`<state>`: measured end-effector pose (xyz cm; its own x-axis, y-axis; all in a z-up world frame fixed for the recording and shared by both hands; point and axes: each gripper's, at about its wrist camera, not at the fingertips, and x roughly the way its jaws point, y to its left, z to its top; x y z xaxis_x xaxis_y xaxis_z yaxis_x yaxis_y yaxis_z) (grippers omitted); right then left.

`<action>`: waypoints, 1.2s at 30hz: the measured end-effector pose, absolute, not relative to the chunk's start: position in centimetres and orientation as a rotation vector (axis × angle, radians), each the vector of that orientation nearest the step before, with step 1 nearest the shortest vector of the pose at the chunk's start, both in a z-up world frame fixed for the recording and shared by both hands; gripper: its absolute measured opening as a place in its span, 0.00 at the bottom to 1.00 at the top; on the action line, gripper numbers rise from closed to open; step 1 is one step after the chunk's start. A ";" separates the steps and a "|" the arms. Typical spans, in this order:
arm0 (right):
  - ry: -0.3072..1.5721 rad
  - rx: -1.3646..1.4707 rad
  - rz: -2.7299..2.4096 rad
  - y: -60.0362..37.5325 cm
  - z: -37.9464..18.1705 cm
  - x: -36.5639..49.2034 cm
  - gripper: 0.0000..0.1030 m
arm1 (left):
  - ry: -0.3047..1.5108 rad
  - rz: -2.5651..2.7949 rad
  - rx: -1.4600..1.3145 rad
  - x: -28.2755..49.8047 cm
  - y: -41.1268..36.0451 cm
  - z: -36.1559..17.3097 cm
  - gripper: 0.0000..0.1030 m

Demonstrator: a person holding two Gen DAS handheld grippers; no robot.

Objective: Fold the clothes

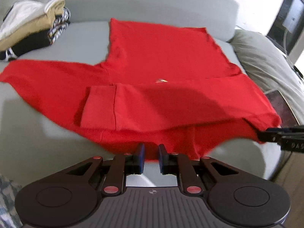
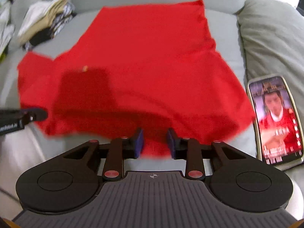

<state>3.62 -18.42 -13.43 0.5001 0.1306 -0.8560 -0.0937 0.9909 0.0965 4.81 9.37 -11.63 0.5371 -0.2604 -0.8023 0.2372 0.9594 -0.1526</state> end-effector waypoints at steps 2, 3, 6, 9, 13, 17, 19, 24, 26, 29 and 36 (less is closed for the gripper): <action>1.058 0.049 0.129 -18.9 -12.7 2.4 0.41 | 0.944 -0.324 -0.029 3.4 10.0 -10.9 0.20; 1.081 0.069 0.127 -19.3 -12.2 2.1 0.44 | 0.927 -0.336 -0.079 2.8 11.1 -10.4 0.25; 1.120 0.206 0.146 -20.6 -10.7 2.0 0.45 | 0.830 -0.272 -0.272 2.4 15.8 -8.9 0.37; 1.027 0.351 0.194 -21.3 -8.5 1.8 0.55 | 0.717 -0.107 -0.508 3.0 22.5 -8.3 0.43; 0.847 0.428 0.200 -21.2 -4.5 1.5 0.56 | 0.651 0.096 -0.790 5.2 31.1 -10.9 0.43; 0.732 0.542 0.188 -21.7 -1.8 1.7 0.56 | 0.669 0.171 -0.967 9.2 36.7 -14.5 0.43; 0.706 0.613 0.187 -22.3 -1.1 2.2 0.56 | 0.640 0.164 -1.061 11.1 38.6 -16.2 0.44; 0.641 0.752 0.175 -23.5 0.1 3.1 0.56 | 0.502 0.248 -1.195 14.6 42.4 -17.3 0.50; 0.620 0.788 0.170 -23.8 0.5 3.4 0.56 | 0.493 0.281 -1.190 16.0 43.3 -17.2 0.50; 0.608 0.805 0.182 -23.3 0.7 4.0 0.56 | 0.522 0.298 -1.118 18.3 44.1 -16.6 0.51; 0.638 0.821 0.228 -20.8 0.0 6.1 0.56 | 0.533 0.379 -1.055 21.7 45.1 -17.3 0.51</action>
